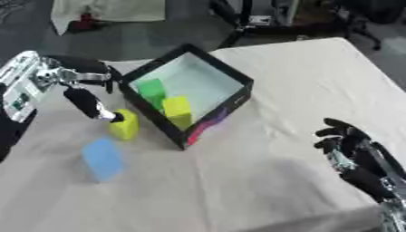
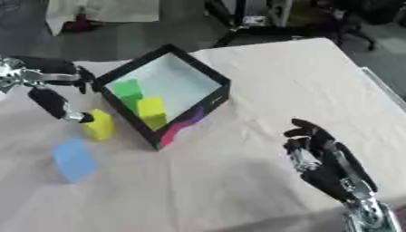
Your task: Pick up objects on the table and place them in the box.
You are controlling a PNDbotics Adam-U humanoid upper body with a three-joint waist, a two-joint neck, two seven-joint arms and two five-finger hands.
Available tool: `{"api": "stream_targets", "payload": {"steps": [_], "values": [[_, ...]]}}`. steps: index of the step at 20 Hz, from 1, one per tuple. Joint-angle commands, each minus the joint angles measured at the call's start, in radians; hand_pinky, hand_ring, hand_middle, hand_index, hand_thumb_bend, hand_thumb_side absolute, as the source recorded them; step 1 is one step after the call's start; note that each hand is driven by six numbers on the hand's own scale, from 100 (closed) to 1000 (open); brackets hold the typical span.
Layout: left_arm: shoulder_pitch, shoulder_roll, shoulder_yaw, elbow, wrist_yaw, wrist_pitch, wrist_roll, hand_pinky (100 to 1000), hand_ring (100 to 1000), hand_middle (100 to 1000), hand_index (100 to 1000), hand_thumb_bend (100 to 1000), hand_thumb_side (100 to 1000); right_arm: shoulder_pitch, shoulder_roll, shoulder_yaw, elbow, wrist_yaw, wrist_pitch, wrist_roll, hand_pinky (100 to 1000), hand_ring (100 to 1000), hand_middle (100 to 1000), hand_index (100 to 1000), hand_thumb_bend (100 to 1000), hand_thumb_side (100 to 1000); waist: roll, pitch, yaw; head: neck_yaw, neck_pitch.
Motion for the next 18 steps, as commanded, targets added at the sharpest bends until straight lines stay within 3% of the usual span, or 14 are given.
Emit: {"api": "stream_targets", "payload": {"steps": [1, 12, 14, 17, 18], "values": [[-0.022, -0.016, 0.020, 0.037, -0.056, -0.125, -0.084, 786, 724, 781, 888, 416, 533, -0.005, -0.014, -0.001, -0.009, 0.001, -0.003, 0.002, 827, 661, 695, 890, 100, 425, 0.005, -0.025, -0.002, 0.001, -0.002], [0.001, -0.064, 0.070, 0.160, -0.218, -0.187, -0.009, 758, 687, 759, 881, 384, 506, -0.004, -0.012, -0.002, -0.008, 0.000, -0.003, 0.003, 827, 662, 695, 890, 100, 424, 0.001, -0.024, 0.001, 0.005, -0.002], [0.004, -0.067, 0.073, 0.178, -0.226, -0.200, -0.023, 730, 653, 735, 874, 354, 466, -0.004, -0.011, -0.002, -0.008, 0.000, -0.002, 0.002, 827, 662, 695, 891, 100, 424, 0.001, -0.024, 0.001, 0.005, -0.002], [0.002, -0.064, 0.080, 0.181, -0.218, -0.212, -0.050, 622, 533, 602, 781, 223, 252, -0.003, -0.011, -0.002, -0.007, 0.001, -0.002, 0.002, 827, 662, 695, 890, 100, 424, 0.002, -0.024, 0.003, 0.002, -0.002], [0.001, -0.061, 0.083, 0.174, -0.210, -0.210, -0.052, 604, 515, 579, 762, 202, 231, -0.002, -0.011, -0.003, -0.007, 0.002, -0.002, 0.002, 827, 662, 695, 890, 100, 424, 0.002, -0.024, 0.004, 0.000, -0.002]]}}
